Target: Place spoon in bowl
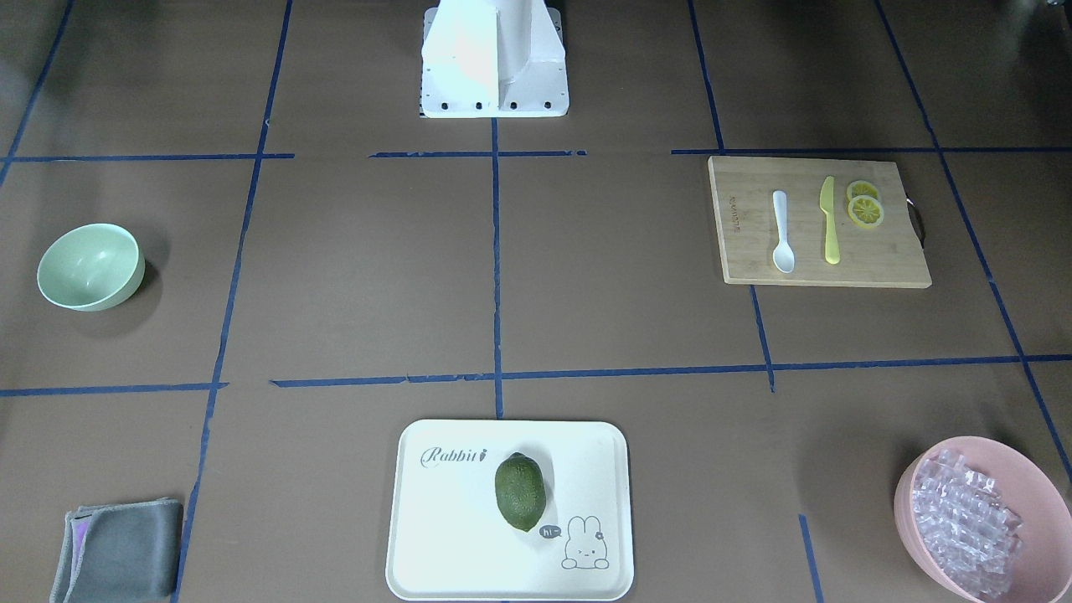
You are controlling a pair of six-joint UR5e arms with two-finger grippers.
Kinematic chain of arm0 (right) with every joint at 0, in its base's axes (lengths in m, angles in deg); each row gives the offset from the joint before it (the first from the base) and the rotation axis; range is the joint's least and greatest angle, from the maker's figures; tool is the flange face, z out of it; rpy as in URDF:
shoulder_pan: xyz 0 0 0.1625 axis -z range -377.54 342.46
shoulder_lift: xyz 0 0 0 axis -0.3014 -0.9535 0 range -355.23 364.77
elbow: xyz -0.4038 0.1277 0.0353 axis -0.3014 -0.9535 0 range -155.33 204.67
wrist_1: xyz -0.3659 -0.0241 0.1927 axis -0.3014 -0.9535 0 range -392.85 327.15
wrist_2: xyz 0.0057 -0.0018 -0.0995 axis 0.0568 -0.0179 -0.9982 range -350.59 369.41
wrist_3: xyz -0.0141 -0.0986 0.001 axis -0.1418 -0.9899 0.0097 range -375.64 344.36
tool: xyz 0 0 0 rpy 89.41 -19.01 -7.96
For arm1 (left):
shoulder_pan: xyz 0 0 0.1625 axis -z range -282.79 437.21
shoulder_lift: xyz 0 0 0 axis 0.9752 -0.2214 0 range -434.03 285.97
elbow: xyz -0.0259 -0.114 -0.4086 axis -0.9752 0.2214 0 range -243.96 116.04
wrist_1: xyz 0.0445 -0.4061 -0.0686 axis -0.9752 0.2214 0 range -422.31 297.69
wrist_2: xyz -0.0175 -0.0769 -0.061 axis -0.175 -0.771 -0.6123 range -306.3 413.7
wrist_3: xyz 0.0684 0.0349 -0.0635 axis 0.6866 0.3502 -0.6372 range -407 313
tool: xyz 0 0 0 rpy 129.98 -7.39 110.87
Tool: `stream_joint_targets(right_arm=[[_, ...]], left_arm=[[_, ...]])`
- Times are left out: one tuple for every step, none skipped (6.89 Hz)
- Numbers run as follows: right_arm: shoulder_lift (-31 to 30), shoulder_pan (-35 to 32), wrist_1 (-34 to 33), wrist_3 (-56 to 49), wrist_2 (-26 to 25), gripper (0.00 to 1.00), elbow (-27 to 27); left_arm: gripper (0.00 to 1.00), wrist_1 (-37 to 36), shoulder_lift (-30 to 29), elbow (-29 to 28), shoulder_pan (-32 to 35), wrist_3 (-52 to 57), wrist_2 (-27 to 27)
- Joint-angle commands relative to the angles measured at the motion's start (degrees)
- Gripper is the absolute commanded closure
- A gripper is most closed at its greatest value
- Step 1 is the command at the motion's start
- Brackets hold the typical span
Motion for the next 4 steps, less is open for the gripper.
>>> stream_joint_targets(right_arm=[[0.21, 0.03, 0.09, 0.18, 0.00, 0.00, 0.02], [1.08, 0.03, 1.04, 0.18, 0.26, 0.00, -0.33], [1.44, 0.47, 3.40, 0.44, 0.52, 0.00, -0.42], [1.62, 1.78, 3.69, 2.79, 1.66, 0.00, -0.50]], left_arm=[[0.00, 0.15, -0.65, -0.62, -0.17, 0.00, 0.00], [0.00, 0.33, -0.57, -0.45, -0.09, 0.00, 0.00], [0.00, 0.33, -0.65, -0.62, -0.17, 0.00, 0.00], [0.00, 0.33, -0.66, -0.71, -0.18, 0.00, 0.00]])
